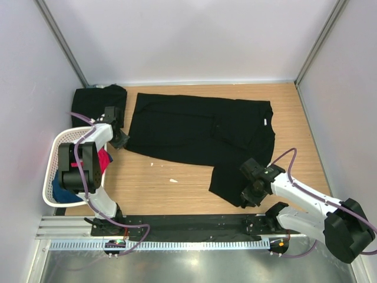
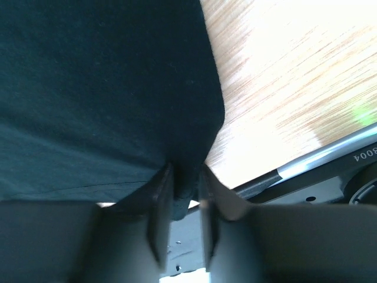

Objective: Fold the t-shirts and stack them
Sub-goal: Fold the tshirt

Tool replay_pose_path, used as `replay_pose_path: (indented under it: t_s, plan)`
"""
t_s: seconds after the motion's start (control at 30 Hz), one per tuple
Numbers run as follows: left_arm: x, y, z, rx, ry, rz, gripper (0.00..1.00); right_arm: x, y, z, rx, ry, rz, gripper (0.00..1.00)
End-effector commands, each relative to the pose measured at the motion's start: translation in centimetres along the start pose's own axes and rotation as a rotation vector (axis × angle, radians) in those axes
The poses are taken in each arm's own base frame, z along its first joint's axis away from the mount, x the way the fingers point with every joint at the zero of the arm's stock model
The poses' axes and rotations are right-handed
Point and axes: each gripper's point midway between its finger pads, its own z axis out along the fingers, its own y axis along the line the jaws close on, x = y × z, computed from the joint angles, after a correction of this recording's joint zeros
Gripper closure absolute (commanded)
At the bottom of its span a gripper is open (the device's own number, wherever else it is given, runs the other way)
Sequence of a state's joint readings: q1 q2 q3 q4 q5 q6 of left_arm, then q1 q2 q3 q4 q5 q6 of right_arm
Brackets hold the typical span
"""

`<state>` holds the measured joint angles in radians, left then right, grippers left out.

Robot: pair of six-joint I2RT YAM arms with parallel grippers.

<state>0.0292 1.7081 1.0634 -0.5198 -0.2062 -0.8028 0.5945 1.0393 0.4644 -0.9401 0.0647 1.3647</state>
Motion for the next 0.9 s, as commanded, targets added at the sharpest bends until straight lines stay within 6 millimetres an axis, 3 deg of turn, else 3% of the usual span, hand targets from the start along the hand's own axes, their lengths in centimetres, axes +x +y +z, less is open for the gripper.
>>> replay_pose_path:
  t_s: [0.0,0.03,0.2,0.43,0.67,0.87]
  plan:
    - [-1.4,-0.7,-1.1,0.044,-0.050,-0.010,1.00,0.1,-1.9,1.9,0.054,-0.017,0.022,0.74]
    - [-1.4,-0.7,-1.1,0.047,-0.051,-0.009,1.00,0.1,-1.9,1.9,0.054,-0.017,0.019,0.80]
    - [-1.6,-1.6,-2.6,0.105,-0.045,-0.004,1.00,-1.4,-0.9,0.4,0.047,-0.087,0.009,0.84]
    - [-3.0,-1.8,-6.0,0.148,-0.100,-0.020,1.00,-3.8,3.3,-3.9,-0.044,-0.179,-0.004,0.99]
    - [-2.1,-0.2,-6.7,0.086,-0.078,-0.038,1.00,-6.2,6.4,-8.5,-0.121,-0.239,-0.027,0.99]
    - [-1.9,0.1,-8.4,0.074,-0.095,-0.038,1.00,-10.8,7.5,-11.6,-0.181,-0.286,0.049,0.99]
